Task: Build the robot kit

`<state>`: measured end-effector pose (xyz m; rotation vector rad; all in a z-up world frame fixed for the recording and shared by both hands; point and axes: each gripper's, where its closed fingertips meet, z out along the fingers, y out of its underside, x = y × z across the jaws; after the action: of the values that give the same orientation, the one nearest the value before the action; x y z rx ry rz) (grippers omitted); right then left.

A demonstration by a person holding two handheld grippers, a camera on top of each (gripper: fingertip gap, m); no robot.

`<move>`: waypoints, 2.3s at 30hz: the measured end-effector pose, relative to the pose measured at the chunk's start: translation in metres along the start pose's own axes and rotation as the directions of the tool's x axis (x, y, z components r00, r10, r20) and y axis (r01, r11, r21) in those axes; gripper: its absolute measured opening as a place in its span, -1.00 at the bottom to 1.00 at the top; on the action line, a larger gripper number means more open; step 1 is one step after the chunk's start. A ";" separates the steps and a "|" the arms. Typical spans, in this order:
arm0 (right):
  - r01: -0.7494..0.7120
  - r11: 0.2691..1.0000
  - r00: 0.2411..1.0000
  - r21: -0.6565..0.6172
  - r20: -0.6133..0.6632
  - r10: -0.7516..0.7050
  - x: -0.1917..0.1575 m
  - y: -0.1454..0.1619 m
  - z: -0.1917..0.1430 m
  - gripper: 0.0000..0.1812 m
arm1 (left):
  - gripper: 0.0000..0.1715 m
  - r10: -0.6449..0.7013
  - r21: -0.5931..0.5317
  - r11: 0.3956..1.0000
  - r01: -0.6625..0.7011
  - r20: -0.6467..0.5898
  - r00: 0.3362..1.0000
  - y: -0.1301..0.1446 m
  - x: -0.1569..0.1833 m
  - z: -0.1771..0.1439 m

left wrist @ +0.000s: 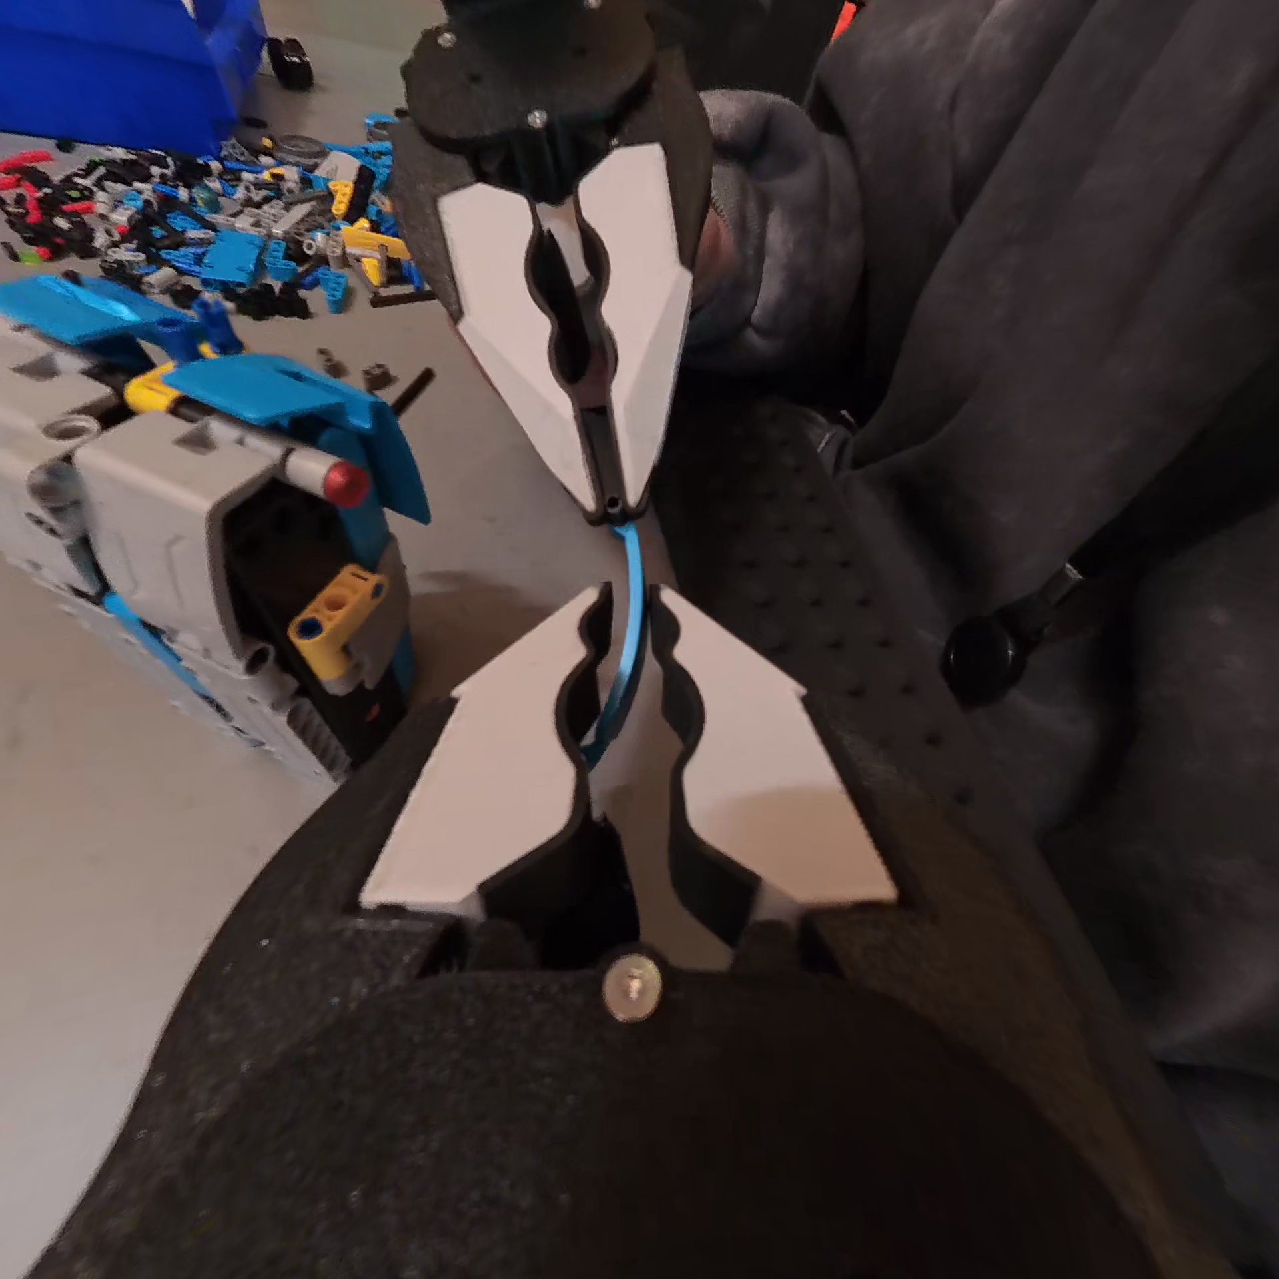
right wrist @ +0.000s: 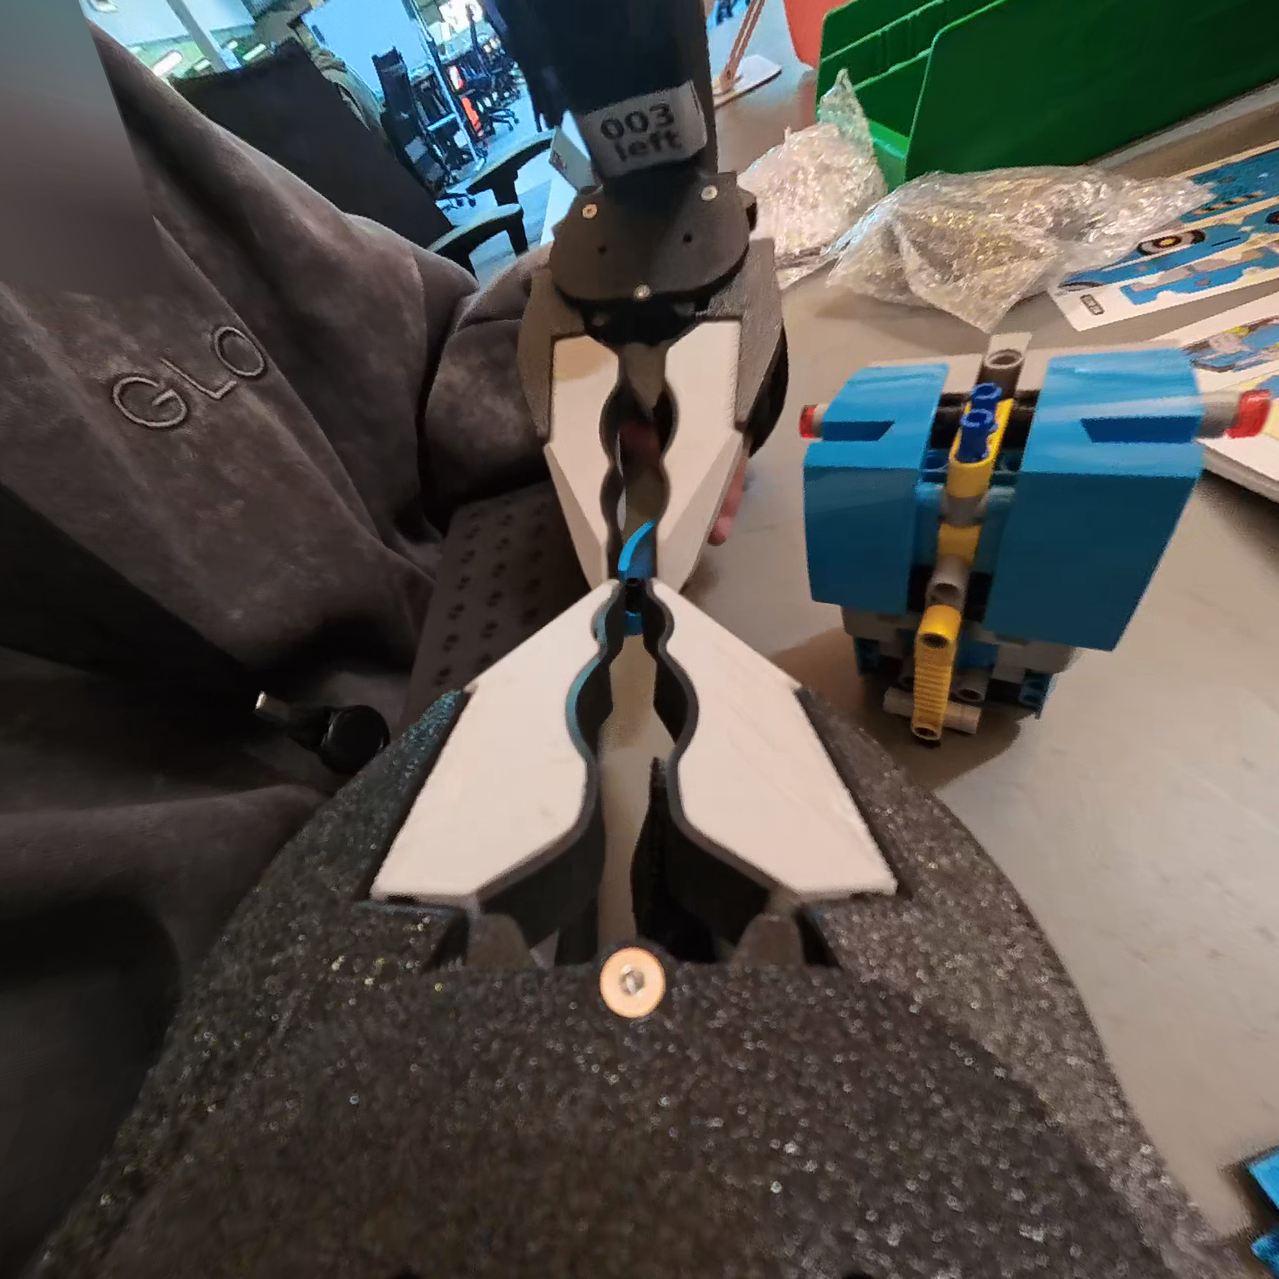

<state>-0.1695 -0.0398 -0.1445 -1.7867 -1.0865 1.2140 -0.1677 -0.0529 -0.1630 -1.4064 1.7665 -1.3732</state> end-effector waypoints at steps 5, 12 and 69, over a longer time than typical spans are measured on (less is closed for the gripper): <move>0.003 1.000 1.000 0.001 -0.018 -0.003 0.002 0.002 0.001 -0.96 | -0.98 -0.034 0.053 0.998 0.033 0.008 0.999 -0.007 -0.002 0.008; 0.038 0.997 0.999 -0.070 0.022 -0.037 -0.006 0.016 0.007 -0.98 | -0.99 0.012 -0.055 0.998 -0.011 0.020 1.000 0.009 0.006 0.015; -0.025 0.993 0.999 0.119 0.024 0.023 -0.008 -0.013 -0.009 -0.93 | -1.00 -0.039 0.333 0.943 0.019 0.053 0.998 -0.051 -0.003 -0.010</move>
<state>-0.1656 -0.0430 -0.1272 -1.7029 -0.9863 1.2892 -0.1532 -0.0445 -0.1136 -1.2767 1.3993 -1.5442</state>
